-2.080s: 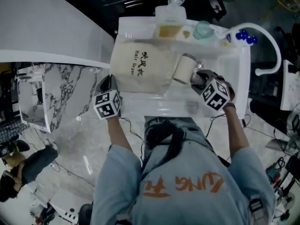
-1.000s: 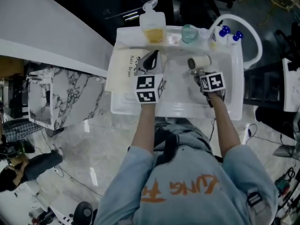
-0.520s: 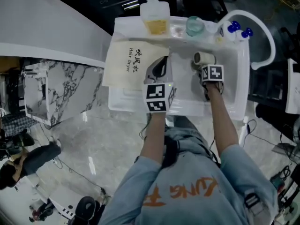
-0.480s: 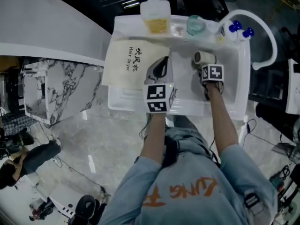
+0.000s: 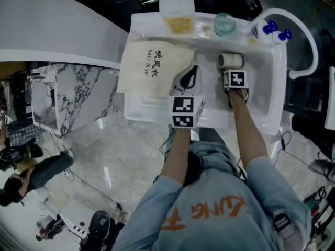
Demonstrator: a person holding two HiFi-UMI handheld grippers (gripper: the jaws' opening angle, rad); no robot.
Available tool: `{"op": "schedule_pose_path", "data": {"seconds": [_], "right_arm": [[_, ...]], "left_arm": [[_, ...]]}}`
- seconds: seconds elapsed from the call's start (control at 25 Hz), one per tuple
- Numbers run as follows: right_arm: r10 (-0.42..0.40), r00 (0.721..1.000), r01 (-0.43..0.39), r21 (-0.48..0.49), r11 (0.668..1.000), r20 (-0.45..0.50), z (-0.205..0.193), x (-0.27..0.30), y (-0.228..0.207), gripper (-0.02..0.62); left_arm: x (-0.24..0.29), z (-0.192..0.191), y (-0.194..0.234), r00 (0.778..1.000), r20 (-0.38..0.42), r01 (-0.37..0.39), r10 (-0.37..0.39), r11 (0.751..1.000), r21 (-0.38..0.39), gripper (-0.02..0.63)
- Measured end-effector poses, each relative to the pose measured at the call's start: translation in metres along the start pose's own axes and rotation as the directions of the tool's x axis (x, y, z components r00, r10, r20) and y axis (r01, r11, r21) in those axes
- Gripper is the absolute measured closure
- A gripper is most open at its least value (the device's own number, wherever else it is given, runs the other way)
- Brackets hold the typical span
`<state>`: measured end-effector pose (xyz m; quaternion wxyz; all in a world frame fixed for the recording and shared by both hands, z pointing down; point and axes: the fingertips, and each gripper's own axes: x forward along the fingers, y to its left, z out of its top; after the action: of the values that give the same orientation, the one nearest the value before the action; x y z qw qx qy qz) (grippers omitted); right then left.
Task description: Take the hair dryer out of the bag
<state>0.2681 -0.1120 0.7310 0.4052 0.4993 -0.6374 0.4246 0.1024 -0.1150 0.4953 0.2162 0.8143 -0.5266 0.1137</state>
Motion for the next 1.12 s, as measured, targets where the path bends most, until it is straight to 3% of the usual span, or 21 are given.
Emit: {"op": "schedule_pose_path", "data": {"seconds": [0.16, 0.28, 0.44, 0.56, 0.64, 0.72, 0.88, 1.0, 1.12], "right_arm": [[0.065, 0.997, -0.066, 0.006, 0.998, 0.027, 0.004, -0.002, 0.009, 0.378], [0.116, 0.982, -0.12, 0.019, 0.993, 0.149, 0.03, -0.03, 0.015, 0.397], [0.154, 0.922, -0.174, 0.022, 0.985, 0.356, 0.072, -0.087, 0.022, 0.422], [0.145, 0.869, -0.138, -0.052, 0.989, 0.474, 0.092, -0.125, 0.031, 0.516], [0.151, 0.825, -0.125, -0.084, 0.988, 0.544, 0.105, -0.149, 0.04, 0.566], [0.184, 0.764, -0.135, -0.124, 0.983, 0.619, 0.123, -0.182, 0.051, 0.594], [0.321, 0.587, -0.18, -0.268, 0.947, 0.743, 0.162, -0.252, 0.076, 0.597], [0.34, 0.53, -0.153, -0.307, 0.939, 0.777, 0.179, -0.286, 0.083, 0.597], [0.324, 0.486, -0.07, -0.333, 0.94, 0.812, 0.186, -0.321, 0.086, 0.597]], "left_arm": [[0.003, 0.001, -0.002, 1.0, -0.012, 0.005, -0.005, 1.0, 0.002, 0.603], [0.007, 0.009, -0.002, 1.0, -0.003, 0.012, -0.012, 1.0, -0.007, 0.603], [0.017, 0.031, -0.011, 0.998, 0.049, 0.03, -0.03, 1.0, 0.004, 0.603], [0.023, 0.049, -0.02, 0.995, 0.09, 0.045, -0.046, 0.999, 0.008, 0.603], [0.024, 0.063, -0.024, 0.992, 0.118, 0.052, -0.054, 0.998, 0.022, 0.603], [0.021, 0.079, -0.03, 0.984, 0.158, 0.072, -0.077, 0.997, 0.037, 0.603], [0.015, 0.12, -0.043, 0.954, 0.263, 0.133, -0.146, 0.989, 0.068, 0.603], [0.007, 0.146, -0.045, 0.943, 0.304, 0.1, -0.133, 0.988, 0.121, 0.603], [-0.005, 0.166, -0.051, 0.933, 0.336, 0.073, -0.129, 0.982, 0.173, 0.603]]}}
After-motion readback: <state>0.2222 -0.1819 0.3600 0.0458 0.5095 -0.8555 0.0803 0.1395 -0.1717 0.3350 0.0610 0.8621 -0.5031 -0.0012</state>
